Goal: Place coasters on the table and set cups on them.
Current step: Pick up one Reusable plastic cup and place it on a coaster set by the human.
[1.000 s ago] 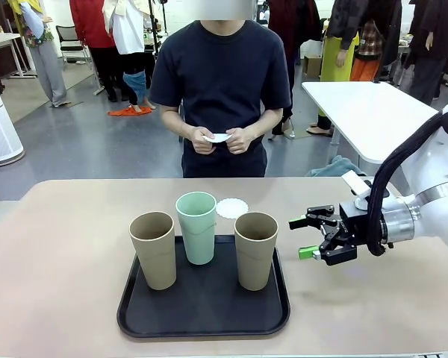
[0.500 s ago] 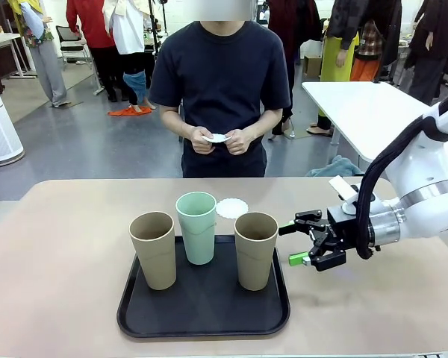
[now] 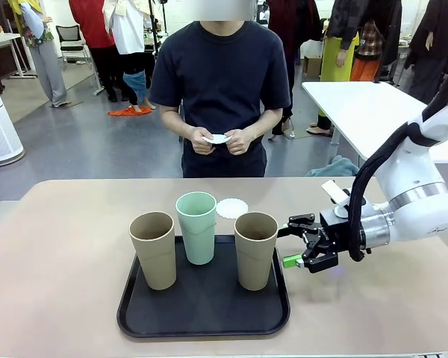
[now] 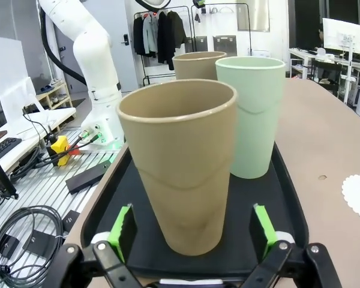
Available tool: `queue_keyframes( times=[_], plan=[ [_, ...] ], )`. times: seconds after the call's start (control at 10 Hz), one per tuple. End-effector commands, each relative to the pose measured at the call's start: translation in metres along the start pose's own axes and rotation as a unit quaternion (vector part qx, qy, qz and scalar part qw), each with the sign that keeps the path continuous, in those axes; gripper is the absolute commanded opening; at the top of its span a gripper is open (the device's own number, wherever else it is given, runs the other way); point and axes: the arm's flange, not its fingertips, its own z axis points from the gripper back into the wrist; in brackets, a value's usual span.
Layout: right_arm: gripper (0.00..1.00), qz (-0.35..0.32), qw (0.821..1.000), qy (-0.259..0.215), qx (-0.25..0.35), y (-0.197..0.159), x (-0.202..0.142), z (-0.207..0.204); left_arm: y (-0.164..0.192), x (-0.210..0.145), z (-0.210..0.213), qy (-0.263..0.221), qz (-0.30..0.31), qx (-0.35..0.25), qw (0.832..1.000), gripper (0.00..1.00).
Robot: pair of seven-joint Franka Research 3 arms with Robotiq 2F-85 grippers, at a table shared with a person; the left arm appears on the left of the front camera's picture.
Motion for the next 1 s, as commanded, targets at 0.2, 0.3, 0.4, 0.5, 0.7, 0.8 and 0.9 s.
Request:
queue_keyframes(
  times=[0.2, 0.3, 0.4, 0.5, 0.7, 0.8, 0.9],
  plan=[
    [1.0, 0.009, 1.0, -0.011, 0.008, -0.008, -0.005, -0.02, -0.002, 0.0, 0.002, -0.003, -0.001, -0.008, 1.0, 1.0],
    [1.0, 0.006, 1.0, -0.009, 0.012, -0.008, -0.007, -0.022, -0.002, 0.0, 0.002, -0.003, -0.001, -0.008, 1.0, 1.0],
    [1.0, 0.005, 1.0, -0.01, 0.013, -0.01, -0.008, -0.025, -0.002, 0.0, 0.002, -0.003, -0.001, -0.008, 1.0, 1.0],
    [1.0, 0.005, 1.0, -0.009, 0.014, -0.011, -0.008, -0.027, -0.002, 0.0, 0.002, -0.003, -0.001, -0.008, 1.0, 1.0],
    [1.0, 0.003, 1.0, -0.004, 0.017, -0.015, -0.011, -0.033, -0.002, 0.0, 0.002, -0.003, -0.001, -0.008, 1.0, 1.0],
    [1.0, 0.001, 1.0, -0.004, 0.018, -0.017, -0.011, -0.035, -0.002, 0.0, 0.002, -0.003, -0.001, -0.008, 1.0, 1.0],
    [1.0, 0.0, 1.0, -0.003, 0.021, -0.017, -0.012, -0.037, -0.002, 0.0, 0.002, -0.003, -0.001, -0.008, 1.0, 1.0]
  ],
)
